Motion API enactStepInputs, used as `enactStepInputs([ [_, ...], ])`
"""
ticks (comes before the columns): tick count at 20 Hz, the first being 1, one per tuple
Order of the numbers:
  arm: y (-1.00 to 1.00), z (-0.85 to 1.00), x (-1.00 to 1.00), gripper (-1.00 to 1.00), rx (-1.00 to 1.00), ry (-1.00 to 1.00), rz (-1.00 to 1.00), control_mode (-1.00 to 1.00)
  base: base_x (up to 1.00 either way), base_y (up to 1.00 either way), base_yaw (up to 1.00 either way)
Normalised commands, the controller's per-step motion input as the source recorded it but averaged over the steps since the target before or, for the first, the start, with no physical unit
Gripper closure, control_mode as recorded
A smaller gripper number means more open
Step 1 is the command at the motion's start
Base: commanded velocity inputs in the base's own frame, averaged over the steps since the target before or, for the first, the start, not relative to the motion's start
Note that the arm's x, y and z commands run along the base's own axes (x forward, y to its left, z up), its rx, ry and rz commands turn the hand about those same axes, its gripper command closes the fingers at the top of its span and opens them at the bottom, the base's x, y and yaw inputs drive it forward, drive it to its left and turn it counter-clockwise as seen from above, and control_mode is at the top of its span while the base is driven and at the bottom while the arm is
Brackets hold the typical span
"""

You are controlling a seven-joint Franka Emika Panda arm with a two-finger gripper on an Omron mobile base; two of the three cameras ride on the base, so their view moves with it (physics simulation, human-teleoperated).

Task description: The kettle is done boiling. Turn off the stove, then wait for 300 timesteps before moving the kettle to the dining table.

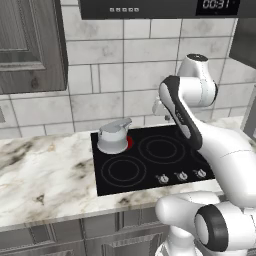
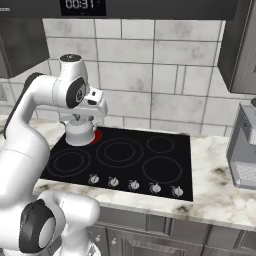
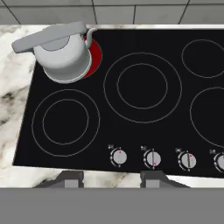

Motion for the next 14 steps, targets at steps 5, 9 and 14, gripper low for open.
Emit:
enactStepInputs([
  [5, 0.0, 0.0, 0.0, -1.0, 0.0, -0.05, 0.03, -1.0, 0.0, 0.0, 0.0],
  [9, 0.0, 0.0, 0.0, -1.0, -0.05, -0.1, 0.07, -1.0, 0.0, 0.0, 0.0],
  [14, 0.03, 0.0, 0.0, -1.0, -0.12, -0.07, 0.08, -1.0, 0.0, 0.0, 0.0],
])
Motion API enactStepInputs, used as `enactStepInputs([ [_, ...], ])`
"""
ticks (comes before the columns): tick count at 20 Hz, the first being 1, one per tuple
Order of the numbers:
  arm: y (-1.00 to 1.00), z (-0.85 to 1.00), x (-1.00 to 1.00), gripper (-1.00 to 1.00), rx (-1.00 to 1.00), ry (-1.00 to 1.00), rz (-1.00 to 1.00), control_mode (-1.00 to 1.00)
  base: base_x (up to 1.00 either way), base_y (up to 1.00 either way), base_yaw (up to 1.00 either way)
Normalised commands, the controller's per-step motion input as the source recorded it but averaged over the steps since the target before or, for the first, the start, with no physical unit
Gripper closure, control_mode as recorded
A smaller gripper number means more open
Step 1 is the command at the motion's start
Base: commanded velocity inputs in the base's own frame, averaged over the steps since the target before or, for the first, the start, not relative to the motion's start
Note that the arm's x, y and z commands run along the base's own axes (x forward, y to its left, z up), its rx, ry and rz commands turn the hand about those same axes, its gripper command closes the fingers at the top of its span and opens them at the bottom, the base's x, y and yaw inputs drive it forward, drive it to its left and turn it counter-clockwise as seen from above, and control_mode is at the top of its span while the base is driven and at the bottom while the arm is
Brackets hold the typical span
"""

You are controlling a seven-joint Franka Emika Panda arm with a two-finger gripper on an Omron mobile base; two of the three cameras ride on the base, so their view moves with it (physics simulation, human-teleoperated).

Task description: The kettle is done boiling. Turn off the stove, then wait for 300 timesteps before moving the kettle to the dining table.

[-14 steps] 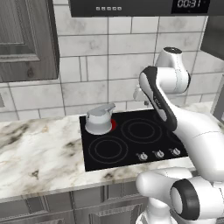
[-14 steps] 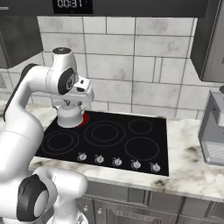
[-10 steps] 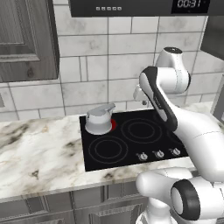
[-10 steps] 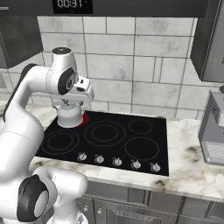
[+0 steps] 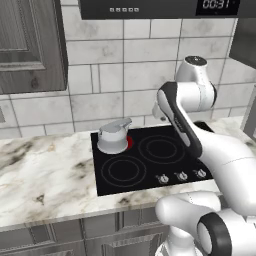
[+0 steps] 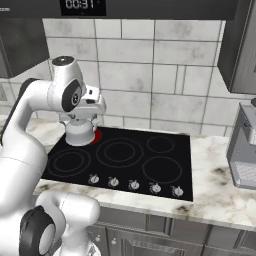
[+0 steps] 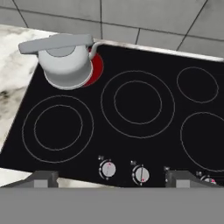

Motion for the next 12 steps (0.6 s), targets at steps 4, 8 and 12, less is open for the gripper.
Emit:
enactStepInputs([
  [4, 0.0, 0.02, 0.0, -1.0, -0.11, 0.0, 0.09, -1.0, 0.0, 0.0, 0.0],
  [8, 0.0, 0.09, 0.0, -1.0, -0.07, 0.08, 0.08, -1.0, 0.0, 0.0, 0.0],
  [12, 0.0, 0.04, 0.0, -1.0, -0.07, 0.15, 0.06, -1.0, 0.0, 0.0, 0.0],
])
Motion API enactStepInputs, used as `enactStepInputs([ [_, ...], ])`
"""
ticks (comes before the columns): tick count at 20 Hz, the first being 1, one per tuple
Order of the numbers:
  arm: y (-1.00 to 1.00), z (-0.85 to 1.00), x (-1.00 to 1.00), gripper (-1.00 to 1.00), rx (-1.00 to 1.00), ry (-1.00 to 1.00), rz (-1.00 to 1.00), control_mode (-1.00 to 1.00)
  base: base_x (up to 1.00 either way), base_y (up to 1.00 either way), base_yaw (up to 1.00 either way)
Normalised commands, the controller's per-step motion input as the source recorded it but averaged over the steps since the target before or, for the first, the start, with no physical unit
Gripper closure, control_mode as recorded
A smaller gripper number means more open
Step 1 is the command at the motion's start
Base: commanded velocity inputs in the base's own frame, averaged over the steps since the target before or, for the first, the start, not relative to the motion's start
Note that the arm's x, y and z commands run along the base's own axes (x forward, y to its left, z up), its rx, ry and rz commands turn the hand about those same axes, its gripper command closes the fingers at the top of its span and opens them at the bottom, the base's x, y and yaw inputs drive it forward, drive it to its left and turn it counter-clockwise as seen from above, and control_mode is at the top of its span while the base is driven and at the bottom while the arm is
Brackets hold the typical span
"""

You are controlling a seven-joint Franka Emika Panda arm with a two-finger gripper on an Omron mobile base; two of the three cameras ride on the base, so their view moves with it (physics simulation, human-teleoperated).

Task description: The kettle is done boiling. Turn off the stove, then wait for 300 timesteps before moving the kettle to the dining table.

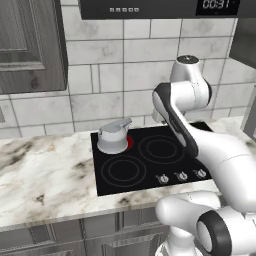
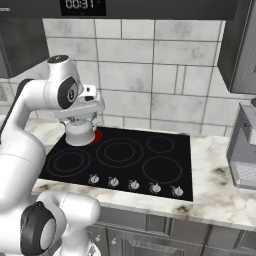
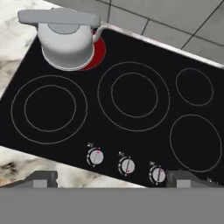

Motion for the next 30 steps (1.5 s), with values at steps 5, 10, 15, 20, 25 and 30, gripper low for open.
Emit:
enactStepInputs([
  [5, -0.1, 0.0, 0.0, -1.0, -0.06, 0.17, 0.09, -1.0, 0.0, 0.0, 0.0],
  [10, -0.24, 0.0, 0.0, -1.0, -0.02, 0.15, 0.13, -1.0, 0.0, 0.0, 0.0],
  [15, -0.28, 0.0, -0.06, -1.0, 0.0, 0.06, 0.16, -1.0, 0.0, 0.0, 0.0],
  [20, -0.16, 0.0, -0.27, -1.0, 0.0, 0.0, 0.2, -1.0, 0.0, 0.0, 0.0],
  [25, 0.0, -0.04, -0.23, -1.0, 0.0, 0.0, 0.28, -1.0, 0.0, 0.0, 0.0],
  [30, 0.0, -0.04, -0.11, -1.0, -0.05, 0.04, 0.28, -1.0, 0.0, 0.0, 0.0],
])
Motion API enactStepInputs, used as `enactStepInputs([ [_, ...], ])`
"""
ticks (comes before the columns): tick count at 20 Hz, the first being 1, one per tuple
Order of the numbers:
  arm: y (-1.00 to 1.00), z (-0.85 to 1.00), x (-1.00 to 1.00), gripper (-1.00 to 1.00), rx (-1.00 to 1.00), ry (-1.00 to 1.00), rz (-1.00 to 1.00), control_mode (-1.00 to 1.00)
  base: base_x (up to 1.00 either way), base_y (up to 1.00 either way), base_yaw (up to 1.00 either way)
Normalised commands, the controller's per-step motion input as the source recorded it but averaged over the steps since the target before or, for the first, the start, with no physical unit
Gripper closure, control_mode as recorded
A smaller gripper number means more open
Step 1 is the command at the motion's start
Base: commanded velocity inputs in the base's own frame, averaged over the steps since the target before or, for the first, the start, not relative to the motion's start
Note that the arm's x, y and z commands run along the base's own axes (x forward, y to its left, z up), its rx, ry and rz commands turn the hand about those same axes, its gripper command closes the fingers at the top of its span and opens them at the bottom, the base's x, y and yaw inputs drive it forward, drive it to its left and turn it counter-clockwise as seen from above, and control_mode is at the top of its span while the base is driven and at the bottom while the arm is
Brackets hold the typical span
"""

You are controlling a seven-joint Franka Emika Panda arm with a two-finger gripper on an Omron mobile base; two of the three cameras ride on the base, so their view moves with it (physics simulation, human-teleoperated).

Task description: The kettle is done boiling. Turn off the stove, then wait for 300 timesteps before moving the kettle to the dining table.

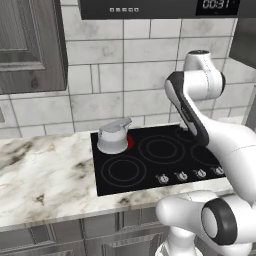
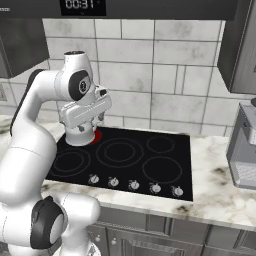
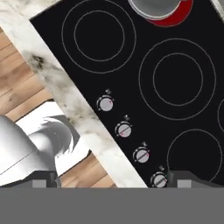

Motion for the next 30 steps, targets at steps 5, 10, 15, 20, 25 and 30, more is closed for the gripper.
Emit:
enactStepInputs([
  [5, 0.0, -0.03, -0.05, -1.0, -0.07, 0.06, 0.29, -1.0, 0.0, 0.0, 0.0],
  [10, 0.0, -0.01, -0.07, -1.0, -0.05, 0.05, 0.3, -1.0, 0.0, 0.0, 0.0],
  [15, 0.0, -0.04, -0.06, -1.0, -0.03, 0.05, 0.3, -1.0, 0.0, 0.0, 0.0],
  [20, 0.0, -0.04, -0.07, -1.0, -0.01, 0.06, 0.3, -1.0, 0.0, 0.0, 0.0],
  [25, -0.01, -0.01, -0.04, -1.0, 0.0, 0.07, 0.28, -1.0, 0.0, 0.0, 0.0],
  [30, -0.09, 0.0, -0.07, -1.0, 0.0, 0.08, 0.29, -1.0, 0.0, 0.0, 0.0],
])
